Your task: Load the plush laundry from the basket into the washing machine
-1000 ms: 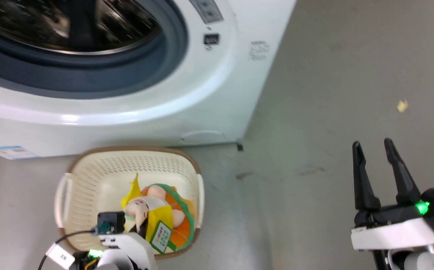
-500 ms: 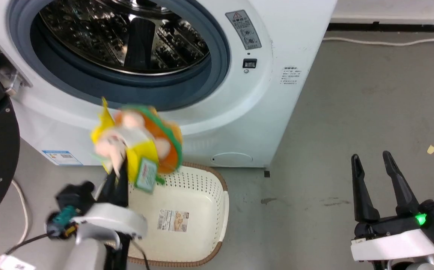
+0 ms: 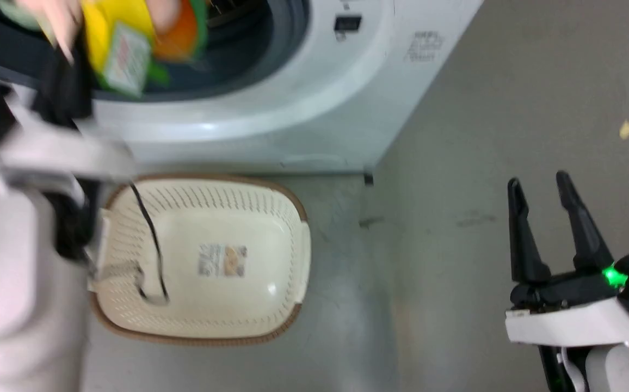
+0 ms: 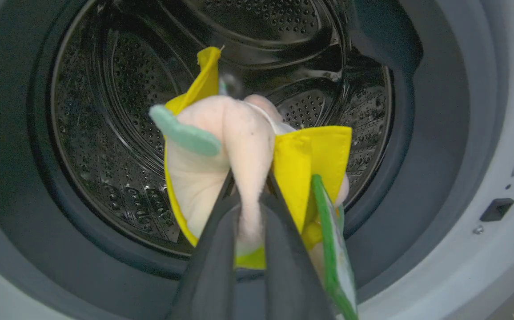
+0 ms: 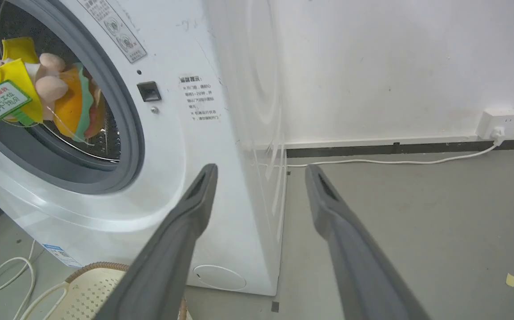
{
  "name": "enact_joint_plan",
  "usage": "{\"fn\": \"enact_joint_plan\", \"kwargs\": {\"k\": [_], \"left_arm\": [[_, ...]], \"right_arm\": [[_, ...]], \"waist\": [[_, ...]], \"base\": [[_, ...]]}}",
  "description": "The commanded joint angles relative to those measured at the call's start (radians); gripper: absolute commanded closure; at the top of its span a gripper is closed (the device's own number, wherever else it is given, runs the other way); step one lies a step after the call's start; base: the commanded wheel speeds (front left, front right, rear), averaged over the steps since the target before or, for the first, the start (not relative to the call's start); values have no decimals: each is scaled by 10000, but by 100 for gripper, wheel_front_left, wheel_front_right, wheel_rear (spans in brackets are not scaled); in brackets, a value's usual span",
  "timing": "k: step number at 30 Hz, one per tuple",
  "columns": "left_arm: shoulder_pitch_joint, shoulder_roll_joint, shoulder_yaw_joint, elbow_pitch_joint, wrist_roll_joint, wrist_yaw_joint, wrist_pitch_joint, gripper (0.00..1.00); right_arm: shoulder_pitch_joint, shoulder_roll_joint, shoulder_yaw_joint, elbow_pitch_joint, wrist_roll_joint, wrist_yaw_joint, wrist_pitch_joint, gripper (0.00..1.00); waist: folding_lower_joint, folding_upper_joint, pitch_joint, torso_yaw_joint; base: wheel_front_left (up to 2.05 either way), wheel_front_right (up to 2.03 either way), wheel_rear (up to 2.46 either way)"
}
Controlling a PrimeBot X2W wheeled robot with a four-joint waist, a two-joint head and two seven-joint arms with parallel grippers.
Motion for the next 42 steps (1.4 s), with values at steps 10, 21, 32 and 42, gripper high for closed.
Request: {"fn": "enact_joint_plan", "kwargs": {"k": [10,21,32,42], "left_arm": [[-4124,1842,-335,1583,731,-92,2702,100],[-7323,2745,-808,5117,1103,-16,3757,100],[-7419,2596,-1153,6989,1125,-56,2956,0],[-4959,1600,-1228,7474,285,-216,-225,0]], "right_arm": [[-906,5,48,-99,695,-7,-44,0],[-1468,5,368,-88,1077,-7,-44,0],[-1502,5,311,41,921,-7,-44,0],[-868,5,-127,199,193,-7,-44,0]], "waist": [[-2,-1,2672,-1295],[-2,-1,3499,-1748],[-2,-1,2920,-1539],[-2,-1,393,-809]], "base": [[0,0,0],[0,0,0],[0,0,0],[0,0,0]]}}
